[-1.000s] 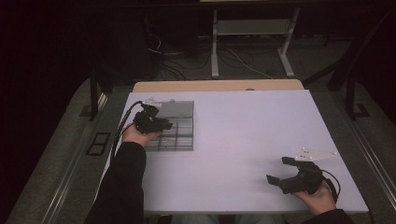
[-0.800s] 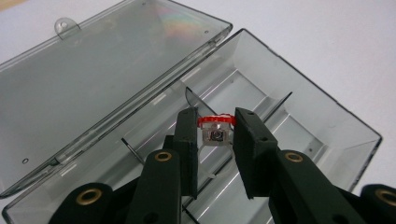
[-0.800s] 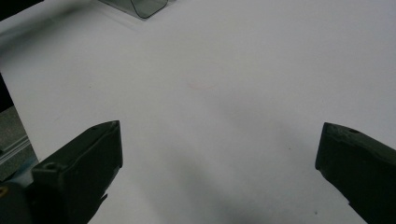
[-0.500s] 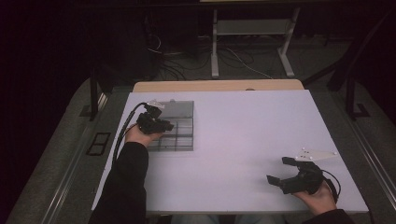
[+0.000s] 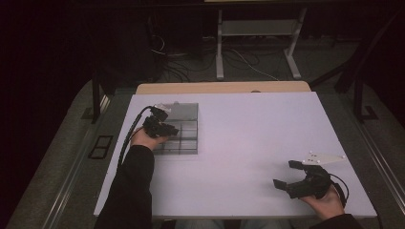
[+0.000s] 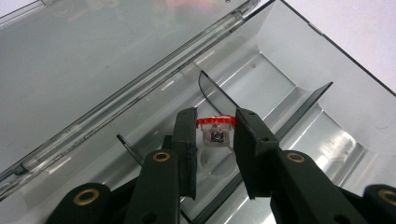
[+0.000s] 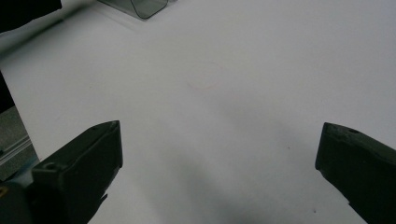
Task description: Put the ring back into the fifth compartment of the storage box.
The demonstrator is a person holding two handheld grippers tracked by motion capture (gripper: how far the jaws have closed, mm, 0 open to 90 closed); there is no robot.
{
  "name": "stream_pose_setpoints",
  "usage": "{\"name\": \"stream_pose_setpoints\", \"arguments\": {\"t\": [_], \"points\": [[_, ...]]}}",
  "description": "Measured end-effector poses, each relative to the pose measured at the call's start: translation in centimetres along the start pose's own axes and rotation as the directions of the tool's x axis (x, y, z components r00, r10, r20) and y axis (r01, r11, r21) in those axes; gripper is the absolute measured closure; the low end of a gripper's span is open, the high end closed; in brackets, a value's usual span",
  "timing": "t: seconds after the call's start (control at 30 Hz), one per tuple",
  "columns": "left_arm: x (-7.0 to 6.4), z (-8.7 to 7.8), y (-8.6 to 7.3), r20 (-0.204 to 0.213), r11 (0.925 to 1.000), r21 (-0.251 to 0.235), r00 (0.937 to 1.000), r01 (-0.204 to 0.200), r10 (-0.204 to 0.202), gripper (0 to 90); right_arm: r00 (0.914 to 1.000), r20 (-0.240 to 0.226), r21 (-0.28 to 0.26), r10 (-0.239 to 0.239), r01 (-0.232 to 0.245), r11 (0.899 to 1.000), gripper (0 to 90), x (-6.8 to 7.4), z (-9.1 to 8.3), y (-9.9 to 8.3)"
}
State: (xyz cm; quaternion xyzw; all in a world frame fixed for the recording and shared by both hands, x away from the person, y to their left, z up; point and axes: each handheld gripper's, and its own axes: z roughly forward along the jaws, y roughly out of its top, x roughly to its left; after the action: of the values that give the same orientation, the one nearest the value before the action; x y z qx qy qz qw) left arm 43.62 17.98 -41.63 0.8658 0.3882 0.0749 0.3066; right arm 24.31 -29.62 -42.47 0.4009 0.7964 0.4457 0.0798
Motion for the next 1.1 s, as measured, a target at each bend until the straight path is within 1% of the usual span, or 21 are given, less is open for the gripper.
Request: {"name": "stream_pose_setpoints", "arguments": {"t": [0.13, 0.2, 0.3, 0.33, 0.47, 0.57, 0.7, 0.77, 0.9, 1.03, 1.07, 1.1], "points": [[0.0, -0.1, 0.0, -0.002, 0.9999, -0.013, 1.0, 0.008, -0.008, 66.6, 1.0, -0.001, -0.002, 0.001, -0.001, 1.0, 0.2, 0.0, 0.0, 0.0], [0.0, -0.2, 0.0, -0.002, 0.9999, -0.014, 1.0, 0.005, -0.005, 65.1, 1.0, -0.001, -0.002, 0.0, 0.0, 1.0, 0.2, 0.0, 0.0, 0.0], [-0.1, -0.3, 0.0, -0.002, 0.9996, -0.029, 1.0, 0.001, -0.001, 61.6, 1.0, 0.0, -0.001, 0.001, -0.001, 1.0, 0.2, 0.0, 0.0, 0.0], [-0.2, -0.3, 0.1, 0.0, 0.9995, -0.032, 1.0, 0.01, -0.01, 60.7, 1.0, 0.0, -0.001, 0.001, -0.001, 1.0, 0.1, 0.0, 0.0, 0.0], [-0.3, -0.7, 0.2, 0.007, 0.9994, -0.034, 0.9999, 0.01, -0.009, 57.2, 1.0, 0.0, 0.0, 0.002, -0.002, 1.0, 0.2, 0.0, 0.0, 0.0], [-0.6, -1.1, 0.2, 0.005, 0.9993, -0.036, 0.9999, 0.012, -0.012, 53.7, 1.0, 0.0, -0.001, 0.002, -0.002, 1.0, 0.2, 0.0, 0.0, 0.0], [-0.8, -2.0, 0.4, 0.04, 0.9976, -0.067, 0.9991, 0.02, -0.017, 46.8, 1.0, 0.0, -0.002, 0.0, 0.0, 1.0, 0.2, 0.0, 0.0, 0.0], [-1.1, -2.4, 0.5, 0.048, 0.9959, -0.087, 0.9986, 0.025, -0.021, 42.3, 1.0, 0.0, -0.001, 0.003, -0.003, 1.0, 0.2, 0.0, 0.0, 0.0], [-1.5, -3.2, 0.6, 0.083, 0.992, -0.121, 0.9963, 0.034, -0.024, 32.9, 1.0, 0.001, -0.001, 0.003, -0.003, 1.0, 0.1, 0.0, 0.0, 0.0], [-2.1, -3.9, 0.6, 0.087, 0.9915, -0.126, 0.996, 0.032, -0.021, 24.0, 1.0, 0.001, -0.003, 0.002, -0.002, 1.0, 0.2, 0.0, 0.0, 0.0], [-2.2, -4.0, 0.6, 0.093, 0.9905, -0.132, 0.9954, 0.038, -0.026, 22.0, 1.0, 0.001, -0.003, 0.002, -0.002, 1.0, 0.1, 0.0, 0.0, 0.0], [-2.3, -4.2, 0.6, 0.102, 0.9906, -0.133, 0.9946, 0.033, -0.019, 20.0, 1.0, 0.0, -0.002, 0.001, -0.001, 1.0, 0.2, 0.0, 0.0, 0.0]]}}
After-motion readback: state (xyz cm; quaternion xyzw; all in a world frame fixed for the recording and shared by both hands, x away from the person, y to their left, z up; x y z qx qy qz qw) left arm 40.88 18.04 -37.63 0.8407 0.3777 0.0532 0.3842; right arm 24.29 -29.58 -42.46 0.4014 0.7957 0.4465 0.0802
